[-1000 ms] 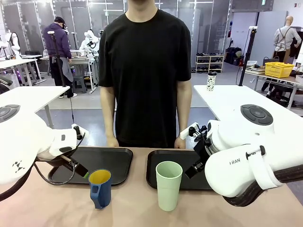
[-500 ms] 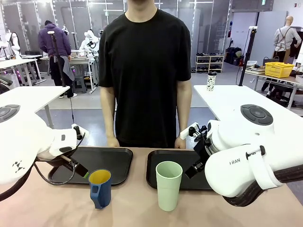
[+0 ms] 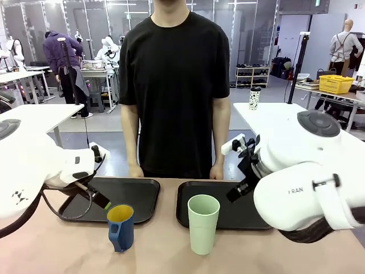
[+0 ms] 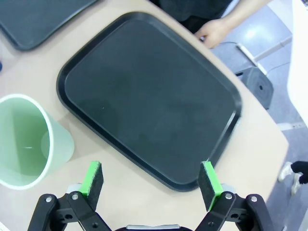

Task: Sort and store the cups by type.
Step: Pick up the Reusable plastic cup.

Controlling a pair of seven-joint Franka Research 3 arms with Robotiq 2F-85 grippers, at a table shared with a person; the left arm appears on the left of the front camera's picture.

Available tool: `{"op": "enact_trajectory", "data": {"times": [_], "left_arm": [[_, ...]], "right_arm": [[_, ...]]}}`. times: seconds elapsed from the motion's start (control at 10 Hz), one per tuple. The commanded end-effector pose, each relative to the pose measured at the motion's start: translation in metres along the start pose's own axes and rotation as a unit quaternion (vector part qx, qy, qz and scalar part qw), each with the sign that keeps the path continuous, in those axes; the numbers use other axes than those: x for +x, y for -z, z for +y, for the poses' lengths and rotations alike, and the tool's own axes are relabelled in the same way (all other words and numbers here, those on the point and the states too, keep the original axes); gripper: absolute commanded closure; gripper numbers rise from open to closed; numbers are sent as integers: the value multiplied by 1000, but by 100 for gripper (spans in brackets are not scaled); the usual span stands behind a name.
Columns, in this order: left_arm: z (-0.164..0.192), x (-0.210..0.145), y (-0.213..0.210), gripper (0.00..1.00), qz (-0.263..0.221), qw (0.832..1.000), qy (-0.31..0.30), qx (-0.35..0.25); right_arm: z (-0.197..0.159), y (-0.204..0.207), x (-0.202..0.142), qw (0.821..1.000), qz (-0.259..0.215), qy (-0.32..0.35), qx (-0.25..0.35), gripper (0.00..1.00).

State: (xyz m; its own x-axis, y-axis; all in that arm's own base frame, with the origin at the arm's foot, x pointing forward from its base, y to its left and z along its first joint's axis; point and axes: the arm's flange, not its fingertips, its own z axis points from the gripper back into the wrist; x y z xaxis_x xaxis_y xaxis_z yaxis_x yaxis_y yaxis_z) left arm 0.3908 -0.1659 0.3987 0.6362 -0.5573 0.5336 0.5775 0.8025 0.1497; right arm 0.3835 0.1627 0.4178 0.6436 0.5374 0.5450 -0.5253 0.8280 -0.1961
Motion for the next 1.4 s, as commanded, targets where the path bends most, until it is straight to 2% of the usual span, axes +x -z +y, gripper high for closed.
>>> {"op": "enact_trajectory", "data": {"times": [0.0, 0.2, 0.4, 0.5, 0.6, 1.0, 1.1, 1.3], "left_arm": [[-8, -1, -31, 0, -10, 1000, 12, -5], [-12, 2, -52, 0, -45, 999, 17, 10], [-11, 2, -56, 0, -42, 998, 28, 23], [-12, 0, -56, 0, -44, 998, 39, 23], [-7, 21, -55, 0, -55, 998, 18, 14], [-7, 21, -54, 0, -55, 998, 21, 15], [8, 29, -41, 0, -26, 999, 29, 20], [44, 37, -20, 0, 2, 1000, -7, 25]], "right_arm": [[20, -44, -3, 999, 1, 36, -38, 0], [23, -70, -4, 998, -12, 41, -55, 0], [24, -73, -7, 996, -15, 46, -71, 0], [13, -75, 15, 998, -19, 36, -44, 0], [13, -75, 15, 998, -19, 36, -44, 0], [15, -78, 14, 998, -16, 39, -46, 0], [1, -70, 21, 999, -17, 39, -33, 0], [-34, -50, 24, 996, 17, 86, -24, 0]]}}
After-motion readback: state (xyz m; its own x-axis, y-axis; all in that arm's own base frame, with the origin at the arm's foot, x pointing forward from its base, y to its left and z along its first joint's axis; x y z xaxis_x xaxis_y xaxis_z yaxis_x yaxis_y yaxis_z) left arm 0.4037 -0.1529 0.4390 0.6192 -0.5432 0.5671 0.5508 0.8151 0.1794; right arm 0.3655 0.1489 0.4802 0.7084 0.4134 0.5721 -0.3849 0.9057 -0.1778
